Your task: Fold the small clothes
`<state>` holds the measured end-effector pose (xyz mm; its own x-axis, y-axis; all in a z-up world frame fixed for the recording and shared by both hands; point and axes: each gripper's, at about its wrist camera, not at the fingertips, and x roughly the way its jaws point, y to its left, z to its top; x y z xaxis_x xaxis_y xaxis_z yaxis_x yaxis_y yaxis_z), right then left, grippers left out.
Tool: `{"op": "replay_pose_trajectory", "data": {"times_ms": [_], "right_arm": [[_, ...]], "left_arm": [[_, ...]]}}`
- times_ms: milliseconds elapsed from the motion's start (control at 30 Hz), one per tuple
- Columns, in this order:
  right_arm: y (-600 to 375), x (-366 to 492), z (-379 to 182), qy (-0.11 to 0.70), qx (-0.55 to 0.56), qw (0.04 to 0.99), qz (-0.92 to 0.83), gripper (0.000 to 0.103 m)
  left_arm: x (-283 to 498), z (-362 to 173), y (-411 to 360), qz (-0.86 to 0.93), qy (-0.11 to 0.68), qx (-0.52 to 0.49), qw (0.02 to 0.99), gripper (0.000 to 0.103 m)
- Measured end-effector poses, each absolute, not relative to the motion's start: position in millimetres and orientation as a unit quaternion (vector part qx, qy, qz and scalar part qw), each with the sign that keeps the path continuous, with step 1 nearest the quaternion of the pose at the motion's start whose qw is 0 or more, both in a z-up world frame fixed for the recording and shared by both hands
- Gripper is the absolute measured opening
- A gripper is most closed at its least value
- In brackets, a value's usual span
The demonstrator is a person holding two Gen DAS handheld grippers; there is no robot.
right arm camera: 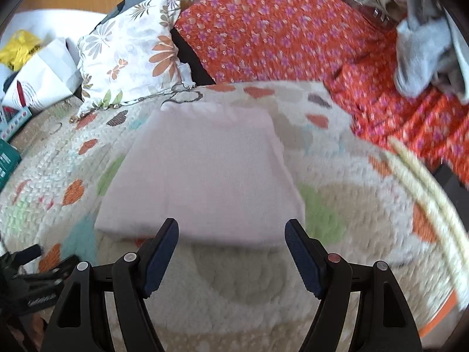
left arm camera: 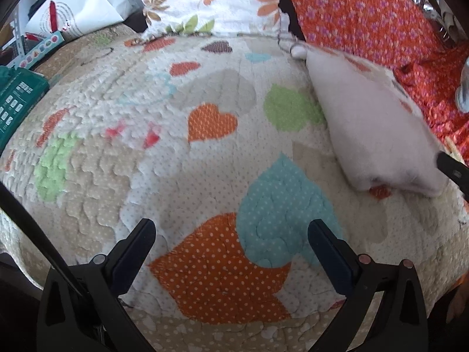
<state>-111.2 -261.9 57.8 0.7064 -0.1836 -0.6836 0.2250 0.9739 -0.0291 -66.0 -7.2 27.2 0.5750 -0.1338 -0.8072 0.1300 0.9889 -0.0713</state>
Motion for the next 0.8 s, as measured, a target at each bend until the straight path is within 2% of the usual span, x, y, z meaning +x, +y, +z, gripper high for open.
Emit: {"op": "replay_pose_trajectory", "data": {"times_ms": [100, 200, 400, 500, 800], "right_arm": [[-273, -85, 45, 0.399, 0.015, 0.908, -0.124, 0.079], [-289, -78, 16, 0.448, 0.062, 0.884, -0.119, 0.079], [-272, -101, 16, 0.439, 0.018, 0.890, -0.125, 0.083], [-272, -109, 3, 0.467, 0.043, 0.877, -0.108, 0.084], [-277, -128, 10, 0.443, 0.053, 0.886, -0.122, 0.084]], "left_arm": [[-73, 42, -6, -0.073, 0.427, -0.001, 0.901, 0.103], [-81, 53, -8, -0.081, 0.404, 0.008, 0.911, 0.103], [-88, 62, -17, -0.103, 0.391, 0.017, 0.915, 0.103], [-91, 64, -22, -0.108, 0.389, 0.018, 0.915, 0.103], [-94, 64, -31, -0.122, 0.394, 0.015, 0.911, 0.103]]}}
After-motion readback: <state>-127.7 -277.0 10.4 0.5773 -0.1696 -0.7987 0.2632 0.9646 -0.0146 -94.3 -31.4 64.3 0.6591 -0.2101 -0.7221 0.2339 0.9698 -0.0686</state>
